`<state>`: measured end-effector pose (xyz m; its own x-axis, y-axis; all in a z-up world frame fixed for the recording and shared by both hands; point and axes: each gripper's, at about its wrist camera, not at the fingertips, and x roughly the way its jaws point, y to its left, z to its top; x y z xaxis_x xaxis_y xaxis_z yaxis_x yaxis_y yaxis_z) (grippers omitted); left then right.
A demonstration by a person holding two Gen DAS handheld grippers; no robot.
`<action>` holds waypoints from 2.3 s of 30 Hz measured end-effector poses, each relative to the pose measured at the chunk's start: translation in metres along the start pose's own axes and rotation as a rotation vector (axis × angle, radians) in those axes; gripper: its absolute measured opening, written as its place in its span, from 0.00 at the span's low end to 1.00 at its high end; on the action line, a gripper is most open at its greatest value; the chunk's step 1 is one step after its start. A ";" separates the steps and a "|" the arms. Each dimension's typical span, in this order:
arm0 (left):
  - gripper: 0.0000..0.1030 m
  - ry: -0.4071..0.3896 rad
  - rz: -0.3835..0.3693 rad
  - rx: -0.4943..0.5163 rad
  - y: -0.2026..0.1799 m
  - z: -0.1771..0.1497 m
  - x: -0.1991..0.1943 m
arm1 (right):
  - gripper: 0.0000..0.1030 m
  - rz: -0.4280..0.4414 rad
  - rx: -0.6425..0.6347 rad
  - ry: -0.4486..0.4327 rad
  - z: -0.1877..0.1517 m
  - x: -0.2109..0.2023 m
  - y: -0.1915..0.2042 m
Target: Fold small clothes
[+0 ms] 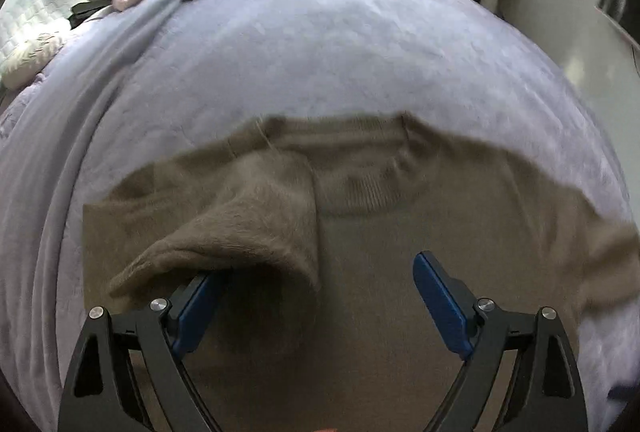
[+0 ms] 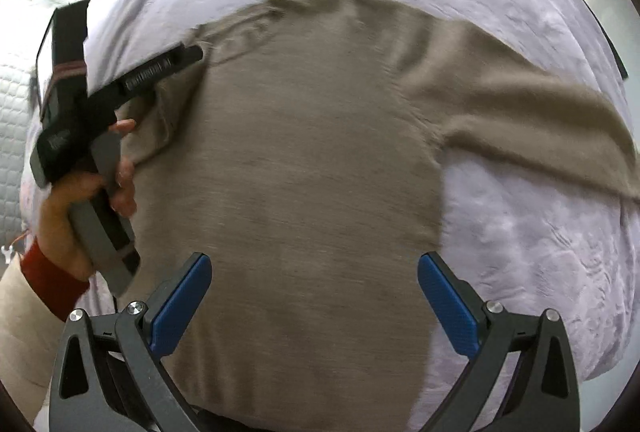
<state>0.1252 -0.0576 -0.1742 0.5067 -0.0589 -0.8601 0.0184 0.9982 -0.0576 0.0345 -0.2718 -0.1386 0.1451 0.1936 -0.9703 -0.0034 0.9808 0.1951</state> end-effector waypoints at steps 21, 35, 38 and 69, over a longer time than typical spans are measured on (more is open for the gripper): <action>0.90 0.186 0.175 -0.368 0.198 -0.106 -0.011 | 0.11 -0.463 -1.090 -0.244 0.107 0.142 0.275; 0.90 0.151 0.219 -0.336 0.191 -0.094 -0.011 | 0.13 0.282 0.198 -0.156 0.151 0.101 0.009; 0.90 0.155 0.230 -0.331 0.190 -0.093 -0.010 | 0.21 0.291 0.199 -0.153 0.142 0.107 0.003; 0.09 0.211 -0.160 -0.291 0.191 -0.037 0.015 | 0.06 0.458 0.316 -0.180 0.127 0.081 -0.038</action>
<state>0.1041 0.1314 -0.2169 0.3286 -0.2448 -0.9122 -0.1781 0.9324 -0.3144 0.1725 -0.2964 -0.2069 0.3642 0.5620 -0.7426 0.1860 0.7374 0.6493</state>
